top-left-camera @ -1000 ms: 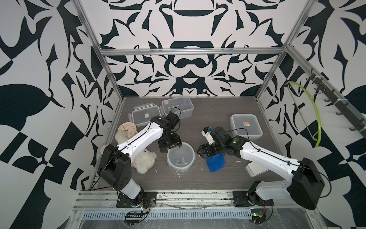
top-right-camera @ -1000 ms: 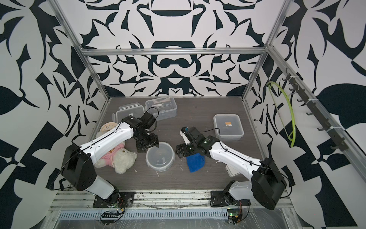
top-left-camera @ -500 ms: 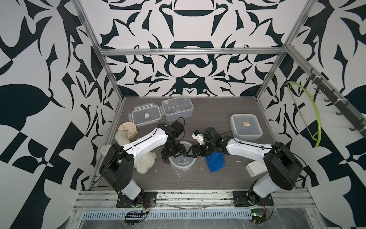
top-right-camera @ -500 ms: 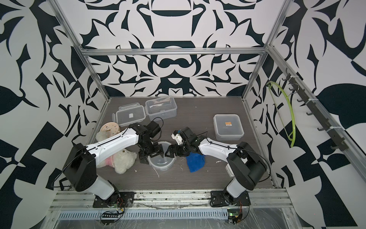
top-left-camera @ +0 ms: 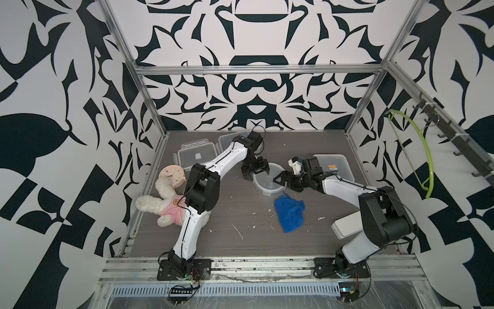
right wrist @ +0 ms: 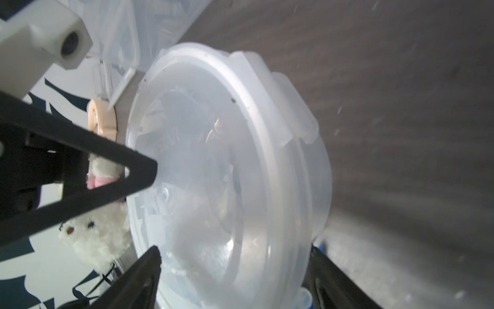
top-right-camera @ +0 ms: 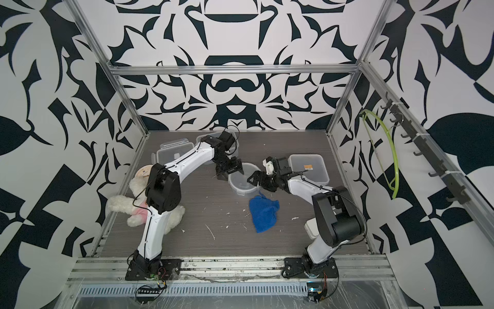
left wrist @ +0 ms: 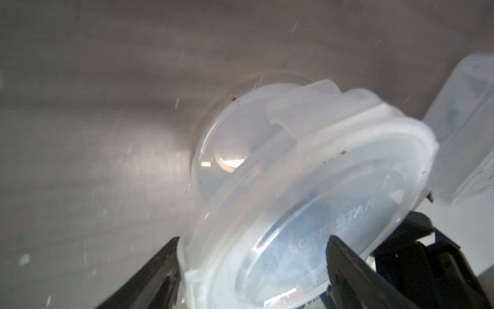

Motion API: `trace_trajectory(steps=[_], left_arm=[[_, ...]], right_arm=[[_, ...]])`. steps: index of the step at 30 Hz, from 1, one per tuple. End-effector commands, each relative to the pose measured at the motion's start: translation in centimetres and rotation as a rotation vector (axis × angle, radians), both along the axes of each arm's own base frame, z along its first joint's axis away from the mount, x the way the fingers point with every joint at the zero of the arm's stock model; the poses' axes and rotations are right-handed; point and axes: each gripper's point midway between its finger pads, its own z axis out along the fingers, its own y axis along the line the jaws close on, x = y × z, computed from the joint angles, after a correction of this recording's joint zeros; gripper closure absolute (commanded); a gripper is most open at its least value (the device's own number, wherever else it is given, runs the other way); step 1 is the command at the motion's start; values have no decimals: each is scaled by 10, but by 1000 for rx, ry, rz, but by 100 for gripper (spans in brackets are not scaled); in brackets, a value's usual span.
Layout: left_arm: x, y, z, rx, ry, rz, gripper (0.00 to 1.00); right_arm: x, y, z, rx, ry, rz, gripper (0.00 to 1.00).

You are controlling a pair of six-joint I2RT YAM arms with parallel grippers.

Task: Wipe the insides of the lunch boxes
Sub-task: Move the lunch box to the center of the board.

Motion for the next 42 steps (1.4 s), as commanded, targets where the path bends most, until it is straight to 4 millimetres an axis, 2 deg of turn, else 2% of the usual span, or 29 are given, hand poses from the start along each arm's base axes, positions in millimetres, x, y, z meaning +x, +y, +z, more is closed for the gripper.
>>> trace_trajectory(steps=[1, 6, 8, 11, 15, 18, 19, 21, 23, 26, 28, 33, 38, 42], left_arm=[[27, 1, -26, 16, -12, -10, 14], [67, 13, -21, -9, -58, 65, 14], [76, 15, -12, -28, -78, 80, 14], [78, 16, 7, -47, -108, 75, 14], [59, 26, 39, -39, -111, 51, 14], [47, 39, 66, -23, -152, 52, 14], [46, 39, 74, -35, -173, 54, 18], [53, 27, 88, -107, -215, 55, 20], [61, 11, 91, -165, -234, 41, 23], [68, -16, 83, -223, -233, -1, 27], [70, -26, 71, -245, -216, -20, 30], [66, -29, 36, -246, -163, -17, 33], [56, -26, 8, -234, -104, -13, 35], [53, -28, -7, -248, -85, -18, 36]], right_arm=[[42, 12, 41, 122, -158, 50, 15], [86, -2, 48, 310, -195, -6, 15], [98, -8, 52, 348, -211, -28, 17], [106, -15, 58, 354, -246, -38, 18], [107, -20, 67, 344, -265, -22, 18], [98, -25, 62, 318, -251, -35, 18], [94, -27, 59, 309, -246, -45, 18], [86, -30, 52, 300, -230, -74, 18], [80, -34, 50, 318, -232, -112, 20], [71, -37, 48, 334, -219, -159, 21], [64, -38, 44, 319, -207, -182, 21], [51, -24, 32, 275, -188, -194, 21], [58, -17, 29, 380, -223, -221, 25], [64, -12, 30, 482, -254, -243, 31]])
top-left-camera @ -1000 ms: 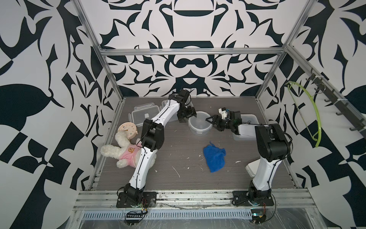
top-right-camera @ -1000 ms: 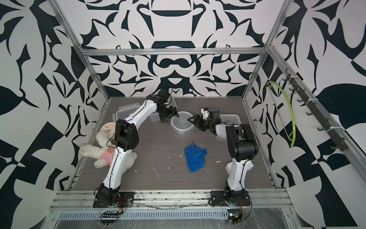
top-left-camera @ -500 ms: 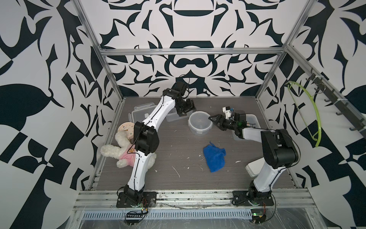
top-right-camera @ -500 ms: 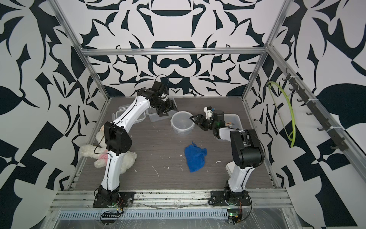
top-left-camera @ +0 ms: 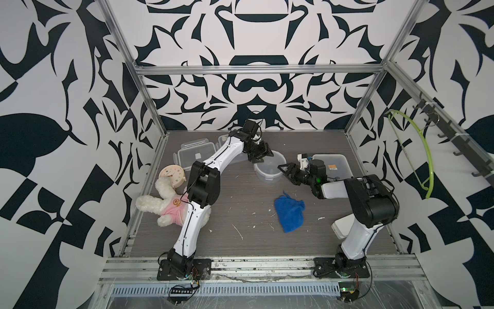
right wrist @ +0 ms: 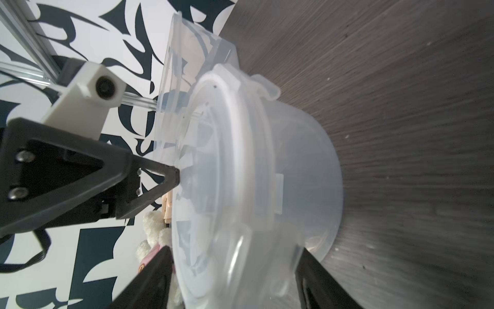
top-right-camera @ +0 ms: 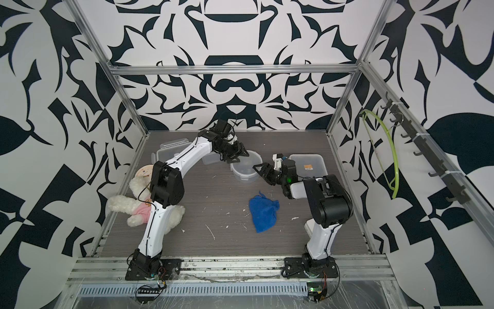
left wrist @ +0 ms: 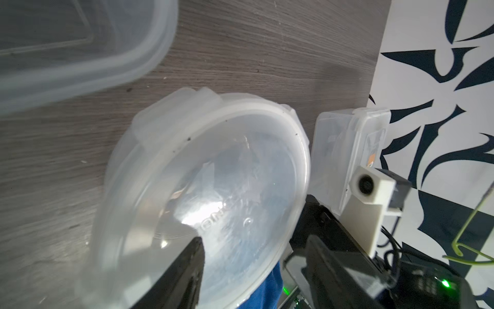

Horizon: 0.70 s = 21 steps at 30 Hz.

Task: Wipe the insides of the lunch boxes
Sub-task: Move the lunch box to the center of the board, then open the fastener of the lunch box.

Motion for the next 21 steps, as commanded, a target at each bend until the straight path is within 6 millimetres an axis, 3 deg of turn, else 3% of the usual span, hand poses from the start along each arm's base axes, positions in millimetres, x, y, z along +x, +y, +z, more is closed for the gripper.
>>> trace_trajectory(steps=[1, 9, 16, 21], left_arm=[[-12, 9, -47, 61, 96, 5, 36], [-18, 7, -71, 62, 147, -2, 38], [-19, 7, -86, 72, 170, -8, 38], [-23, 6, -100, 78, 201, -15, 38]], right_arm=[[12, 5, 33, 127, -144, -39, 32], [13, -1, 31, 200, -201, -93, 45], [10, 6, 36, 204, -222, -75, 57], [9, 10, 35, 210, -214, -73, 75]])
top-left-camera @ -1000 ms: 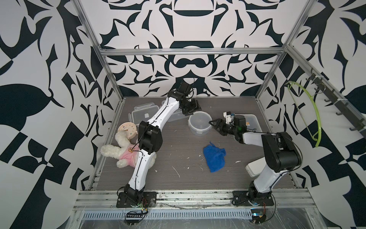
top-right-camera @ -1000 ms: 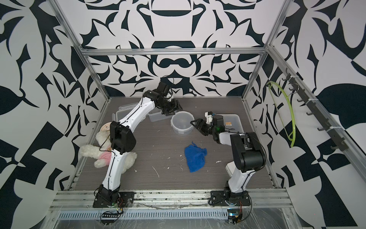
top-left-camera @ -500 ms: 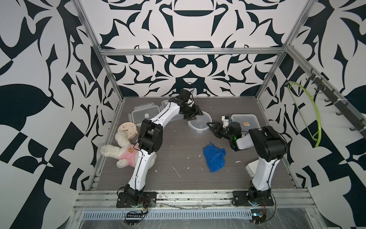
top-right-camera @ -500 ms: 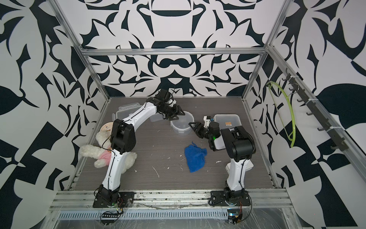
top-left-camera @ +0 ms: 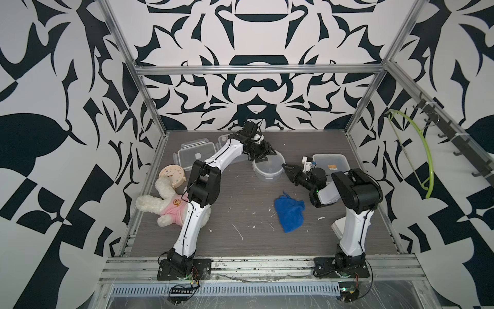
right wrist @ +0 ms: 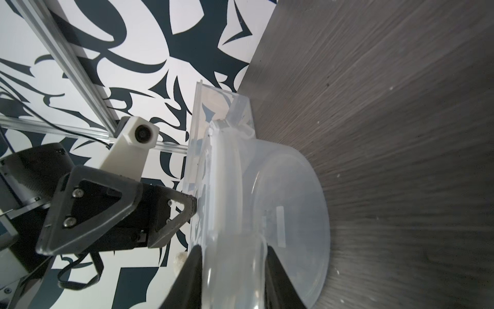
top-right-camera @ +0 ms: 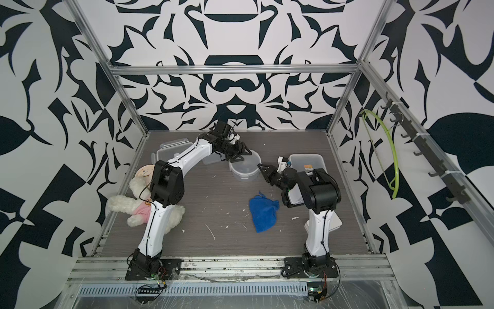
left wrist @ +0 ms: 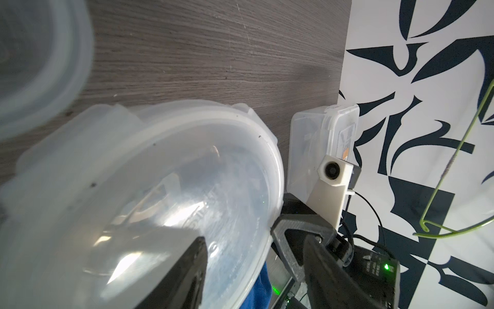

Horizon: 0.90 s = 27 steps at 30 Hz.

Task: Wipe the insides of the lunch boxes
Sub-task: Open the fastener of the lunch box.

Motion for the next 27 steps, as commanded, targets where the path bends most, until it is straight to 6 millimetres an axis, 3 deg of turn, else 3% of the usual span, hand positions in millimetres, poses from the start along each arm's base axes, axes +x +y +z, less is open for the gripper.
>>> trace_trajectory(steps=[1, 6, 9, 12, 15, 20, 21, 22, 24, 27], left_arm=[[-28, 24, -100, 203, 214, 20, 38], [-28, 23, -105, 197, 222, 15, 39], [-28, 22, -109, 196, 228, 12, 39], [-30, 22, -111, 196, 232, 8, 39], [-30, 22, -113, 196, 235, 7, 39], [-30, 19, -115, 188, 235, 3, 39], [-28, 18, -113, 182, 232, 3, 39], [-28, 17, -112, 178, 230, 1, 39], [-25, 15, -105, 167, 217, 0, 39], [-16, 8, -79, 130, 190, -7, 38]], right_arm=[[-5, 19, 31, 9, -134, 62, 78], [-6, 20, 17, -48, -69, 61, 100], [-10, 16, -1, -175, 26, 52, 100], [-24, 5, -22, -433, 175, 50, 100], [-41, -19, -26, -773, 339, 46, 100], [-49, -34, -17, -922, 432, 68, 100], [-48, -33, -14, -916, 424, 68, 95], [-47, -31, -10, -902, 406, 70, 76], [-45, -27, 0, -883, 366, 68, 55], [-43, -28, 18, -886, 328, 57, 47]])
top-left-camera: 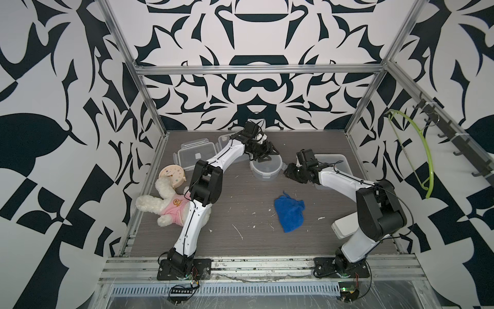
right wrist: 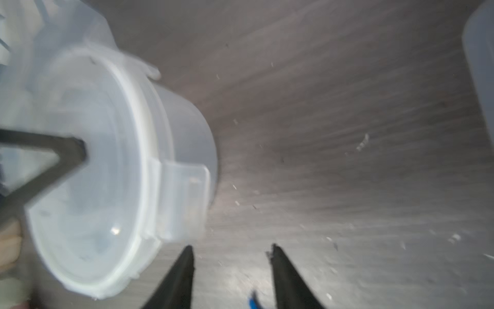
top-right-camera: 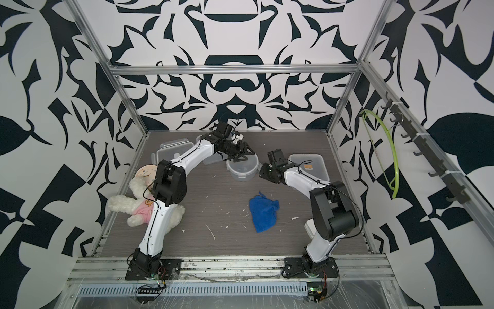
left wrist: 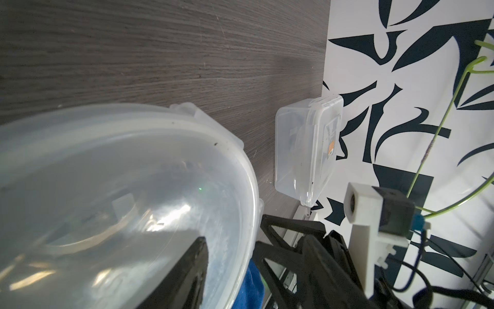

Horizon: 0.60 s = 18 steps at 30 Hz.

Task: Wipe the insides of the lunch boxes
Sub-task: Open the fastener of the lunch box.

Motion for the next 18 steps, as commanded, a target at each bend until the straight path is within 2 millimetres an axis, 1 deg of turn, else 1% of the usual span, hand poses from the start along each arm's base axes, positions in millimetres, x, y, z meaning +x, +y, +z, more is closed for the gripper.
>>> trace_trajectory(steps=[1, 3, 5, 6, 7, 8, 9, 10, 12, 13, 14, 15, 17, 18], left_arm=[[-15, 21, -65, 187, 169, 33, 38], [-10, 19, -24, 163, 112, 21, 36], [-2, 28, 29, 156, 6, 32, 35], [1, 38, 48, 168, -42, 52, 35], [4, 52, 64, 194, -86, 80, 35], [5, 69, 76, 224, -123, 114, 35], [6, 84, 80, 256, -141, 147, 34], [5, 101, 78, 295, -147, 179, 34], [3, 129, 63, 353, -135, 230, 34], [1, 138, 53, 370, -115, 244, 34], [-1, 144, 41, 379, -83, 250, 35], [-3, 145, 30, 383, -55, 244, 35], [-7, 145, 15, 395, -16, 231, 36], [-9, 143, 10, 387, 2, 222, 36]], right_arm=[[-6, -6, 31, -45, -49, 33, 47], [-8, -9, 44, -58, -72, 40, 49], [-10, -13, 57, -84, -91, 44, 58], [-10, -16, 63, -102, -102, 42, 64], [-7, -20, 70, -127, -120, 40, 72], [-2, -21, 77, -148, -139, 41, 78], [5, -21, 82, -160, -152, 46, 81], [14, -19, 88, -173, -165, 59, 88], [37, -11, 93, -197, -167, 94, 94], [48, -6, 88, -205, -152, 110, 98], [60, 0, 90, -208, -150, 124, 100], [73, 5, 86, -216, -146, 138, 100], [97, 13, 78, -230, -147, 154, 100], [109, 18, 71, -236, -144, 166, 100]])
